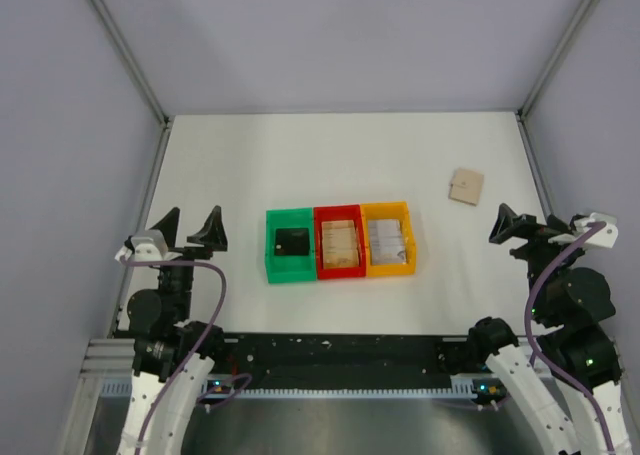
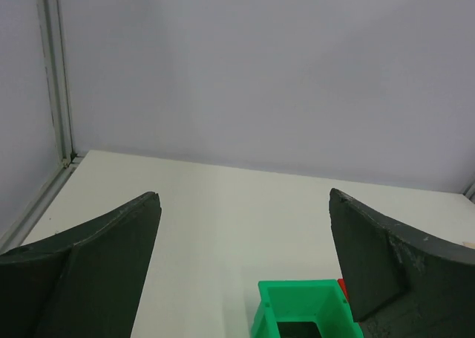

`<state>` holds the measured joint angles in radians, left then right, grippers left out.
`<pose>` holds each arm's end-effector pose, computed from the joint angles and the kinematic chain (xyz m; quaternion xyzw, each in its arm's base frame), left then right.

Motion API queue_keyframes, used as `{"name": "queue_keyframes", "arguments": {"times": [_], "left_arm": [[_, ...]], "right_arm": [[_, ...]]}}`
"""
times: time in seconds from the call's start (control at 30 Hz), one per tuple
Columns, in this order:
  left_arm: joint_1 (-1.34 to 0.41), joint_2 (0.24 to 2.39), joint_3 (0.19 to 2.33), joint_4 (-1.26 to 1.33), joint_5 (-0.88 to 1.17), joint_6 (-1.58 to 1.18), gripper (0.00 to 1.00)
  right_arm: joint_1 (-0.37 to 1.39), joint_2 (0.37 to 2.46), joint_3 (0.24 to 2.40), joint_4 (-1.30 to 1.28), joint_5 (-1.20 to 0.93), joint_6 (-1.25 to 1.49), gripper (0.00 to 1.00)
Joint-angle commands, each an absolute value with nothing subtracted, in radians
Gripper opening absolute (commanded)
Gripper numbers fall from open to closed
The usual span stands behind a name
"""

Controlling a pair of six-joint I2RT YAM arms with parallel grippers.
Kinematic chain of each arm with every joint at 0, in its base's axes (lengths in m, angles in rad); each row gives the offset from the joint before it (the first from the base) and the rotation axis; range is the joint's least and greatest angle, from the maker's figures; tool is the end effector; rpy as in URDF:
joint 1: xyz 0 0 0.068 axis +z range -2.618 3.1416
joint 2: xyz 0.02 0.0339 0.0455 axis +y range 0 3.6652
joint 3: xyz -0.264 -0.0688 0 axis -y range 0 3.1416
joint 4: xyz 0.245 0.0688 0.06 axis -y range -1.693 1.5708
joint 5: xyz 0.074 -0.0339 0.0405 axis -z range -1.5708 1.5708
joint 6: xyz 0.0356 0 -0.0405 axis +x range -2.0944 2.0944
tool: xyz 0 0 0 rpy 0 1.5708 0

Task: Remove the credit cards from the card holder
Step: Move the storage box to the center of the board.

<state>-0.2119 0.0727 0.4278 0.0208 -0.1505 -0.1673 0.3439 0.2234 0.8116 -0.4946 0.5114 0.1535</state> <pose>0.0667 -0.0089 0.3142 -0.0496 0.5622 -0.1138 0.8176 0.0413 -0.0037 0.3677 0.1243 0.6662 0.0110 0.7353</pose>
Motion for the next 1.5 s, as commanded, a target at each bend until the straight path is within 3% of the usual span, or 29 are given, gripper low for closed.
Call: {"name": "queue_keyframes", "arguments": {"times": [0.0, 0.4, 0.8, 1.03, 1.47], "left_arm": [[-0.213, 0.064, 0.46, 0.02, -0.158, -0.195, 0.99], [-0.215, 0.1, 0.518, -0.199, -0.15, -0.278, 0.99], [-0.23, 0.101, 0.522, -0.224, -0.161, -0.281, 0.99], [-0.23, 0.106, 0.528, -0.239, -0.17, -0.273, 0.99], [-0.23, 0.106, 0.529, -0.244, -0.167, -0.267, 0.99]], "right_arm": [[0.351, 0.222, 0.812, -0.486, 0.508, 0.16, 0.99], [0.35, 0.372, 0.885, -0.593, 0.236, 0.187, 0.99], [0.373, 0.851, 1.049, -0.739, -0.107, 0.333, 0.99], [0.665, 1.122, 1.121, -0.712, 0.144, 0.373, 0.99], [0.81, 1.662, 1.397, -0.658, 0.37, 0.488, 0.99]]}}
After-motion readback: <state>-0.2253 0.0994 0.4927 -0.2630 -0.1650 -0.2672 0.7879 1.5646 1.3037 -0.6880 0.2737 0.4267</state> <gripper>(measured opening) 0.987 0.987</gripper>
